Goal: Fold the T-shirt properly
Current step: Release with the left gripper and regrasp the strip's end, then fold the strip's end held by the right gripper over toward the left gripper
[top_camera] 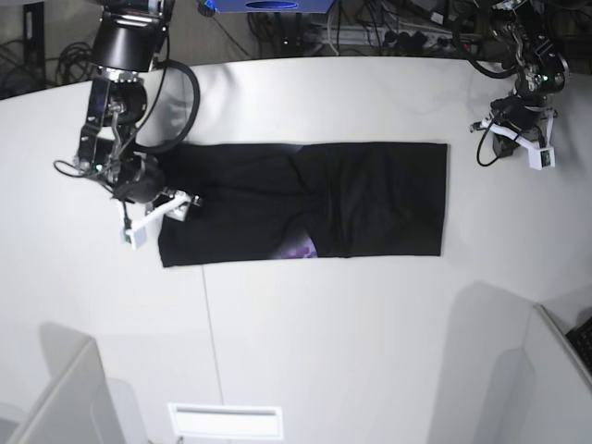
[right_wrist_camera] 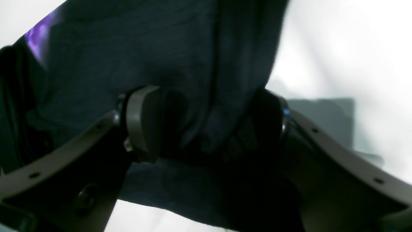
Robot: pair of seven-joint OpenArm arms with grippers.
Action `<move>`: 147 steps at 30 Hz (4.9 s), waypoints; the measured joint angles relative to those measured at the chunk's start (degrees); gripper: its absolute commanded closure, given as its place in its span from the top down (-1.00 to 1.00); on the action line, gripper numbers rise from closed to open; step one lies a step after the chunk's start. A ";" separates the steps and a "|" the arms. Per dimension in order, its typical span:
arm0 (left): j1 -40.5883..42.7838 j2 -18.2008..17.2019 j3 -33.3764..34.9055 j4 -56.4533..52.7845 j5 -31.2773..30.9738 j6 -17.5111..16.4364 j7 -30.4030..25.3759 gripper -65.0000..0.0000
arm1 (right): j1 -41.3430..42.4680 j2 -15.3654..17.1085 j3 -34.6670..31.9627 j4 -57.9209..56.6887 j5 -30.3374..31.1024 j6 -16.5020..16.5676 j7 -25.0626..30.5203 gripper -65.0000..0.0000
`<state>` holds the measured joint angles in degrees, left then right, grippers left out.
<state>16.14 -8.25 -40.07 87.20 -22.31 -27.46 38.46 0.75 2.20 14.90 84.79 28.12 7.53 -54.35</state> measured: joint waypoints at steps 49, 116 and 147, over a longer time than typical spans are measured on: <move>-14.56 -0.31 31.17 -8.79 -1.73 10.80 -3.37 -1.00 | 0.57 2.80 -13.03 17.49 -6.03 -7.50 -3.48 -1.00; -6.14 -4.87 29.57 -2.27 -2.32 10.14 -3.65 -1.00 | 3.32 -6.19 -57.92 13.77 -13.27 -33.03 16.28 -1.00; 1.51 -4.96 16.90 1.46 -1.77 10.58 -2.58 -1.00 | 6.93 -9.18 -63.12 -1.29 -13.57 -32.87 21.64 -1.00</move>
<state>17.65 -13.21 -23.18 88.66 -24.08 -16.88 35.88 7.68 -6.98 -48.23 83.50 14.55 -25.34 -32.71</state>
